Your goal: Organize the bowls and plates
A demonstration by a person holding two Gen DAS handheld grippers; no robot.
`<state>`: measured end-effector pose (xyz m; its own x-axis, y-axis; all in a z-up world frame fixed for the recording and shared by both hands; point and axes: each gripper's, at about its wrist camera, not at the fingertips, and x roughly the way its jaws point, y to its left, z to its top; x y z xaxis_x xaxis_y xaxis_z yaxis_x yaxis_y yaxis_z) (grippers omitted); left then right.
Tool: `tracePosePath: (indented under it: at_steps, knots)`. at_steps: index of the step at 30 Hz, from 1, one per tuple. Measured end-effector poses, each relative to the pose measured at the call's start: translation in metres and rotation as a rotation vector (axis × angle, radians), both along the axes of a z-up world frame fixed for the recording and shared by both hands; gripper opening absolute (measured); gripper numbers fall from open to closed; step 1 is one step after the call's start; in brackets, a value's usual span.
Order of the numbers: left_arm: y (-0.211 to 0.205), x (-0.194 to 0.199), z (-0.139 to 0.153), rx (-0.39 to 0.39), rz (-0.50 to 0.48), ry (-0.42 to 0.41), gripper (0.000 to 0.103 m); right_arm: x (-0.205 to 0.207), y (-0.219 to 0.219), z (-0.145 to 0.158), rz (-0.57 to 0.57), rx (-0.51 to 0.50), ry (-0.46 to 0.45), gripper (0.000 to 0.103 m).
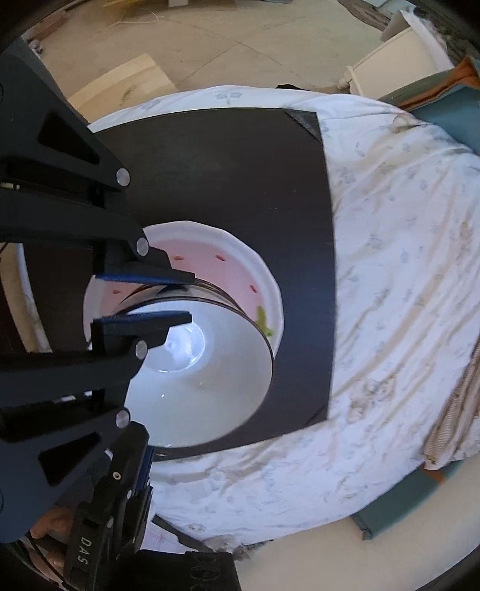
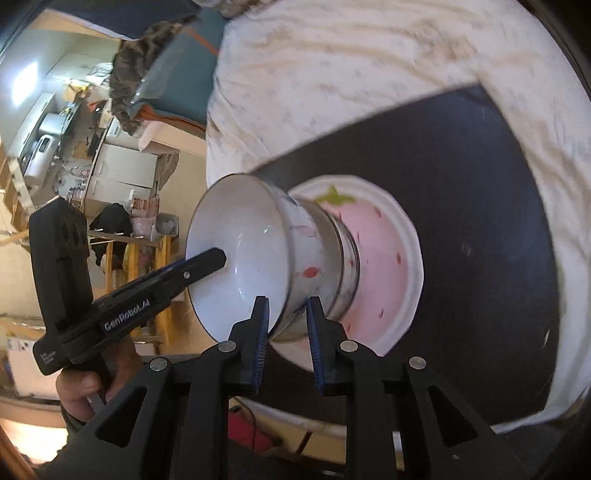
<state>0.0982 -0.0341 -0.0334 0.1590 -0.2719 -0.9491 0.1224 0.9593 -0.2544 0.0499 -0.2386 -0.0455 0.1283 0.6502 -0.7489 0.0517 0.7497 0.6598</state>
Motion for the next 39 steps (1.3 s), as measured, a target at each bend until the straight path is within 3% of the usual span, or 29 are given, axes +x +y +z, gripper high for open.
tracePosePath:
  at_steps: [3, 11, 26, 29, 30, 32, 33, 34, 36, 39]
  knots:
    - [0.001, -0.001, 0.000, -0.008, 0.006, -0.002, 0.013, -0.001, 0.003, -0.003, 0.005, 0.004, 0.028, 0.025]
    - [-0.005, -0.004, -0.003, 0.014, -0.015, -0.028, 0.013, 0.000, 0.005, 0.014, 0.017, -0.061, -0.086, 0.025]
    - [-0.008, -0.016, -0.004, 0.049, -0.040, -0.074, 0.014, -0.008, 0.009, 0.014, 0.030, -0.072, -0.132, 0.025]
    - [-0.004, -0.026, 0.006, 0.039, -0.019, -0.112, 0.022, -0.010, 0.003, 0.025, 0.003, -0.041, -0.173, 0.025]
    - [-0.002, -0.031, 0.011, 0.041, -0.006, -0.131, 0.033, -0.011, 0.001, 0.028, 0.000, -0.038, -0.186, 0.025]
    - [0.003, -0.041, 0.020, 0.052, 0.019, -0.180, 0.044, -0.018, 0.000, 0.038, -0.006, -0.061, -0.232, 0.034]
    - [0.005, -0.047, 0.024, 0.064, 0.031, -0.203, 0.048, -0.021, -0.002, 0.043, -0.010, -0.079, -0.262, 0.056]
    - [0.008, -0.054, 0.028, 0.078, 0.043, -0.223, 0.049, -0.027, -0.003, 0.050, -0.020, -0.099, -0.299, 0.070]
    - [0.014, -0.067, 0.034, 0.074, 0.064, -0.258, 0.049, -0.038, -0.003, 0.062, -0.030, -0.142, -0.370, 0.070]
    - [0.022, -0.086, 0.041, 0.090, 0.110, -0.307, 0.050, -0.057, -0.004, 0.074, -0.049, -0.202, -0.437, 0.082]
